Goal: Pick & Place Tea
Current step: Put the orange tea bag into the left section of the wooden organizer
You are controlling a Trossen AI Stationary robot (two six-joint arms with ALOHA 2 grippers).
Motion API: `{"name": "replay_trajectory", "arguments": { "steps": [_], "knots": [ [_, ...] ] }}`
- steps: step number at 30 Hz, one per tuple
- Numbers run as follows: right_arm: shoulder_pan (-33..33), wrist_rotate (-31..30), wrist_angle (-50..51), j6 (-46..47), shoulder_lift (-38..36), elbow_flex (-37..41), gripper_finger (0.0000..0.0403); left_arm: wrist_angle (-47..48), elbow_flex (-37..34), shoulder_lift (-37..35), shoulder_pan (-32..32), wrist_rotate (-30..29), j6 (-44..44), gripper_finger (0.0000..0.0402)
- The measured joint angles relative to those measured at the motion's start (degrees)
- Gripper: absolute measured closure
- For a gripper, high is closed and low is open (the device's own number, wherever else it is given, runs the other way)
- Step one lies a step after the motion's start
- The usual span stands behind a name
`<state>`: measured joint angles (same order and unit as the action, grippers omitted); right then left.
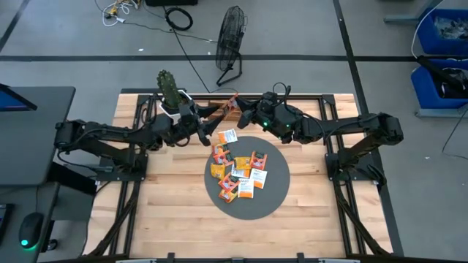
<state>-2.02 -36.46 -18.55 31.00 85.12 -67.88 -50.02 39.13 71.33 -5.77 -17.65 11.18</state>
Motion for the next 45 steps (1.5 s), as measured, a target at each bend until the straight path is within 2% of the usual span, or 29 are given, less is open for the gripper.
{"name": "replay_trajectory", "arguments": {
  "steps": [19, 25, 31, 37, 45],
  "knots": [
    [0.0, -0.1, 0.2, 0.5, 0.0, 0.0, 0.0403, -0.3, 0.2, 0.0, -0.1, -0.2, -1.4, 0.017],
    [0.0, -0.1, 0.4, 0.5, 0.0, 0.0, 0.0403, 9.0, 7.5, 3.5, -0.1, -0.1, -4.4, 0.017],
    [0.0, -0.4, 1.1, 0.0, 0.0, 0.0, 0.0403, 14.1, 12.6, 5.7, -0.2, -0.2, -6.2, 0.0173],
    [0.0, -1.5, 1.5, -0.2, 0.0, 0.0, 0.0403, 15.9, 12.6, 5.7, -0.2, -0.2, -5.9, 0.0203],
    [0.0, -1.7, 1.7, -0.4, 0.0, 0.0, 0.0403, 16.2, 12.6, 5.1, 0.3, -0.7, -4.7, 0.0271]
  ]
}}
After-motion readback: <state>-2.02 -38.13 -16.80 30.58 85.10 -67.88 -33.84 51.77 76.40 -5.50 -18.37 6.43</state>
